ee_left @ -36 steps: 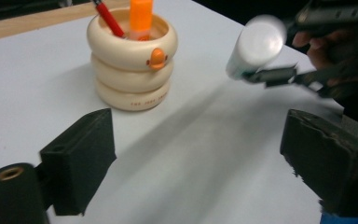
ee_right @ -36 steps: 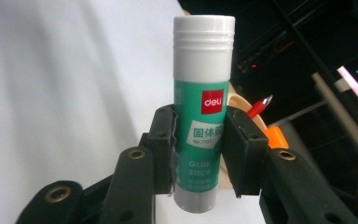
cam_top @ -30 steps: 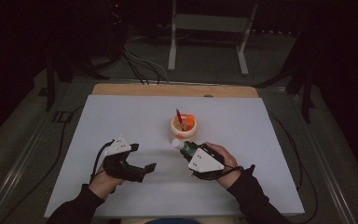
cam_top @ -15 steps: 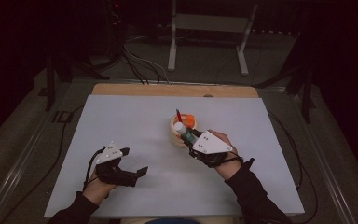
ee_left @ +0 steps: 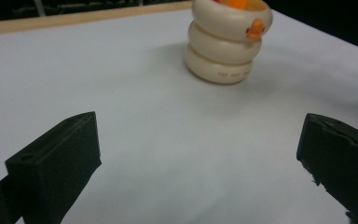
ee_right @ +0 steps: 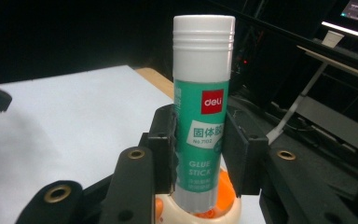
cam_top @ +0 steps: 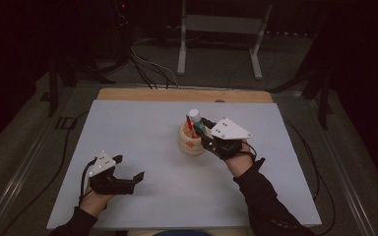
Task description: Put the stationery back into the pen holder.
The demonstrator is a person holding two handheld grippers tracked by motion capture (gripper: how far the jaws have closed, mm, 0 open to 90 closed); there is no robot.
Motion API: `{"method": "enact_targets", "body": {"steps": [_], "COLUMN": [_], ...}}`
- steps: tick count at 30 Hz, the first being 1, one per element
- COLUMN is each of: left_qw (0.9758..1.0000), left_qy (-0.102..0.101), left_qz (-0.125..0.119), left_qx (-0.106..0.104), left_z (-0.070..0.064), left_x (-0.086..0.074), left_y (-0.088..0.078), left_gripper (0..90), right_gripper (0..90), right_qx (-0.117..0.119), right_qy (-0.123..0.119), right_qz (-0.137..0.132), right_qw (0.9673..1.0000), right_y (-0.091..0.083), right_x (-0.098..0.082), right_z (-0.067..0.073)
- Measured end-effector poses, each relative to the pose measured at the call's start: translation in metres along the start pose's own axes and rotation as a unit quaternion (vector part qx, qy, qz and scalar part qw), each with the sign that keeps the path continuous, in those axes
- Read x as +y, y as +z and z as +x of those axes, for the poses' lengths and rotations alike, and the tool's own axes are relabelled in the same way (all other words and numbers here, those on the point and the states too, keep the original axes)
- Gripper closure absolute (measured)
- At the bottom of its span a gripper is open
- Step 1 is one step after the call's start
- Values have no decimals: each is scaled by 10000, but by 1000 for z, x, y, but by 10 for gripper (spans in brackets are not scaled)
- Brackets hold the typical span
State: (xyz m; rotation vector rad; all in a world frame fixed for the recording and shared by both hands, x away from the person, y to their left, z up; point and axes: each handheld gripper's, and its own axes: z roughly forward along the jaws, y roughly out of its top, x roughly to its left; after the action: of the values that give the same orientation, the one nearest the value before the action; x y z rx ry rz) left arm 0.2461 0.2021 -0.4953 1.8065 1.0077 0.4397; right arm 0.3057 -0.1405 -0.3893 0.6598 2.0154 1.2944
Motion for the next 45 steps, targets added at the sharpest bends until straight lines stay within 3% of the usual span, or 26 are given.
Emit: {"method": "enact_targets", "body": {"steps": [13,29,45], "left_qw": [9998,9993,9990], "left_qy": [-110,-211,-256], "left_qz": [-6,-75,-149], "left_qx": [173,293,331], "left_z": [8,13,14], "left_x": [-14,-24,-26], "left_y": [-11,-21,-22], "left_gripper": [2,2,2], "right_gripper": [655,654,654], "right_qx": [-215,-382,-279], "right_qy": [630,1062,1518], "right_qz": [6,115,428], "right_qw": [9978,9935,9871], "right_y": [15,39,65], "right_x": [1,-12,-30], "right_z": [-11,-13,-9]}}
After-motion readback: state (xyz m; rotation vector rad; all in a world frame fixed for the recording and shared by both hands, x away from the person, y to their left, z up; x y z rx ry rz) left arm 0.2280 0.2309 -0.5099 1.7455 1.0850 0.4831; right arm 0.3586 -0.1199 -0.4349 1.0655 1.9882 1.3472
